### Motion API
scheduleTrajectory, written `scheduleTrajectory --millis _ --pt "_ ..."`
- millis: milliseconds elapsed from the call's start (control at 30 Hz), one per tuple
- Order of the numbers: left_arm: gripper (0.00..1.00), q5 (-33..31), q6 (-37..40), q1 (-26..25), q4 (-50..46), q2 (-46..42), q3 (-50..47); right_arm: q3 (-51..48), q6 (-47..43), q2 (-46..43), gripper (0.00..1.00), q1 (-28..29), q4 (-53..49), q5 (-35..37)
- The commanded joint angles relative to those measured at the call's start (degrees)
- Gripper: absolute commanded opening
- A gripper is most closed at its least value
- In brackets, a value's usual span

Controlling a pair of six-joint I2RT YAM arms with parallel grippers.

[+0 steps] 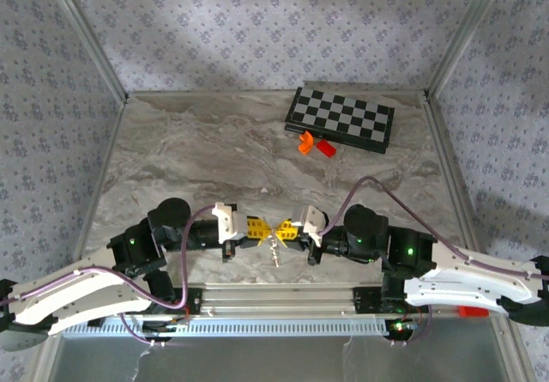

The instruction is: Put the keys on the keyring

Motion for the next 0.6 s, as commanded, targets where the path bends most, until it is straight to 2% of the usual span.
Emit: scheduleTrajectory --millis 0,300,567 --pt "0.0 -0.6 0.1 -0.1 -0.5 0.1 1.1 2.4 -1.4 -1.0 0.0 0.4 -0.5 1.4" --pt "0.0 -2.8 0.8 -0.1 -2.8 0.0 1.2 5.9 -2.1 -0.9 0.0 0.2 -7.0 5.9" --pt "0.0 -4.7 1.1 -0.1 -2.6 1.3 -0.3 11.9 -4.6 3.4 0.0 -0.8 -14.2 5.5"
